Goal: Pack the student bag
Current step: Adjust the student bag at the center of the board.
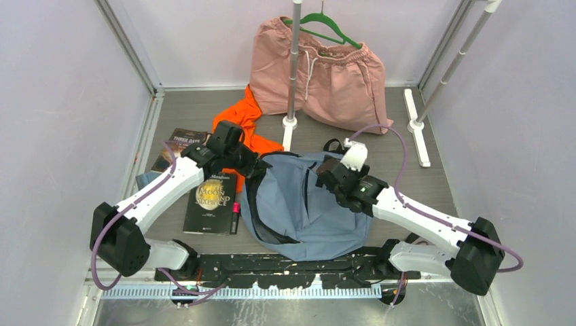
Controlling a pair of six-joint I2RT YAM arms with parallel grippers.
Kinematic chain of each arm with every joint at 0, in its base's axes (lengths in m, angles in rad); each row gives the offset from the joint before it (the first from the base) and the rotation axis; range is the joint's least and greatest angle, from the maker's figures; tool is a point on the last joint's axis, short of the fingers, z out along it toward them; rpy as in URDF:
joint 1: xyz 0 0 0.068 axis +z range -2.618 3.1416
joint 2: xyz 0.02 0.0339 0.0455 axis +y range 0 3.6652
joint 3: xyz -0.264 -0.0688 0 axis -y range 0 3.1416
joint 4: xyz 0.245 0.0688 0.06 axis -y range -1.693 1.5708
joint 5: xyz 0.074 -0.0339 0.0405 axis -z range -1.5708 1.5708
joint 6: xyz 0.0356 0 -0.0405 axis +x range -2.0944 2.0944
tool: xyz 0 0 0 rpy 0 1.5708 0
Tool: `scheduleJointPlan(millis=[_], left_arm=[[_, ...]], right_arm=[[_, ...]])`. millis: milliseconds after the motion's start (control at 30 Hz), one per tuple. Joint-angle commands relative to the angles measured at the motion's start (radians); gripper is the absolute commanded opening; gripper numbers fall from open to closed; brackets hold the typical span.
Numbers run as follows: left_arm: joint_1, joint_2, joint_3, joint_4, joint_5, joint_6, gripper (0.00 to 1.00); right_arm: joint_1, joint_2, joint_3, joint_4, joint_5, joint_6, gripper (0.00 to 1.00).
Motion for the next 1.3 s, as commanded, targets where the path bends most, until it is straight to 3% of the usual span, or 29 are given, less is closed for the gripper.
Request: scheduleJointPlan(millis=[0,33,200,333,567,700,833,933,1000,1100,1267], left_arm=[[0.011,0.035,-0.029,0.130,0.051,0.040,0.00],[0.011,0.049,-0.030,0.128,0.067,0.060,0.00],[0.009,0.095,-0.102,0.239,0.141,0.101,0.00],[-0.003,0.123,-0.095,0.271,0.176,0.132,0.00],[-0.008,0.174,-0.034,0.265,0.223,0.133,0.00],[-0.010,0.220,0.028,0.236,0.248,0.154,0.00],[-0.008,0.252,0.098,0.187,0.242,0.184,0.00],[-0.007,0.280,0.139,0.170,0.245,0.187,0.00],[-0.002,0.301,0.153,0.187,0.279,0.154,0.00],[0.004,0.344,0.210,0.136,0.301,0.127,0.00],[0.002,0.421,0.403,-0.160,0.289,0.173,0.00]], right_arm=[[-0.085,-0.068,-0.108,-0.013,-0.219,0.140,0.70],[-0.116,-0.087,-0.143,0.015,-0.236,0.145,0.52],[-0.268,-0.006,-0.257,0.103,-0.295,0.198,0.04],[-0.292,0.122,-0.253,0.177,-0.213,0.214,0.01],[-0.548,0.355,-0.147,0.343,-0.274,0.104,0.01],[-0.550,0.316,-0.102,0.431,-0.299,-0.013,0.01],[-0.549,0.120,-0.103,0.432,-0.364,-0.103,0.15],[-0.491,-0.058,-0.134,0.401,-0.481,-0.118,0.38],[-0.384,-0.177,-0.160,0.397,-0.507,-0.159,0.54],[-0.168,-0.278,-0.163,0.373,-0.497,-0.192,0.69],[0.104,-0.219,-0.044,0.227,-0.266,-0.247,0.85]])
